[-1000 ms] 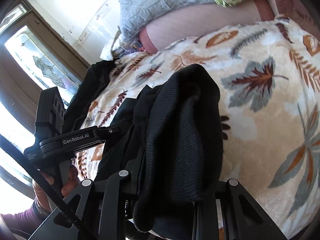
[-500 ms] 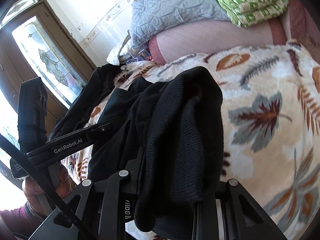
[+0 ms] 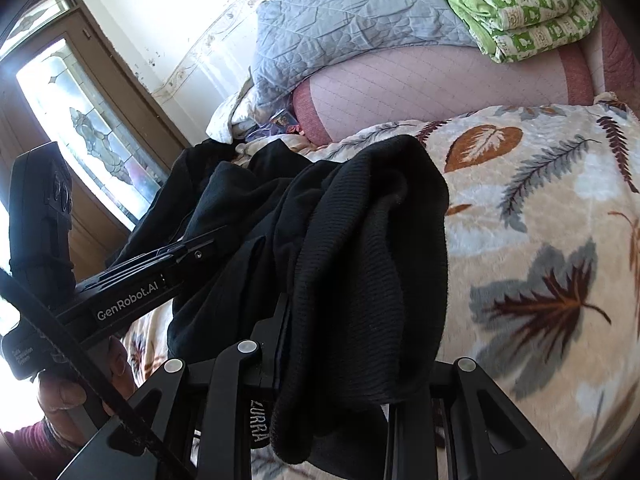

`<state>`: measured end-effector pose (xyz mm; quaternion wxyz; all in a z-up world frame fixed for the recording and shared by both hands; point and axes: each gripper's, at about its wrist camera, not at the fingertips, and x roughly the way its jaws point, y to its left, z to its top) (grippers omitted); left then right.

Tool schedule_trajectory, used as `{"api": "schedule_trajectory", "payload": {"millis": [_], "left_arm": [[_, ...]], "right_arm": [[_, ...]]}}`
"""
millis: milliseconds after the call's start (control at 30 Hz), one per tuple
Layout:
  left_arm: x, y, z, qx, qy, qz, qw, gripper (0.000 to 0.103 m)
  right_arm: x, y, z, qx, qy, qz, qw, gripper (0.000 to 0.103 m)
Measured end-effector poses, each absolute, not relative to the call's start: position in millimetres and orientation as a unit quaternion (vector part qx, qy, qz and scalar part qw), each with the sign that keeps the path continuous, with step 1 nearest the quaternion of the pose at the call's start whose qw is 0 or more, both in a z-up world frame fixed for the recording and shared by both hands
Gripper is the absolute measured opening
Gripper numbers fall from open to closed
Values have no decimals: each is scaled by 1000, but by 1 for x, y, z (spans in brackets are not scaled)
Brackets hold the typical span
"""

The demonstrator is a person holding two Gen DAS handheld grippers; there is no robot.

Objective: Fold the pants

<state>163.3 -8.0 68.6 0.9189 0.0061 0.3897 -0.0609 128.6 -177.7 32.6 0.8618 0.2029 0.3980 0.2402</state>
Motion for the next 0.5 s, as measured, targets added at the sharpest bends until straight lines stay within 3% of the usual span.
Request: {"api": "schedule_trajectory", "payload": {"millis": [500], "left_arm": [[230,-26,29,48,417,-36,907,27]], "right_arm": [[194,-176,3,197,393,233,867,29]]}}
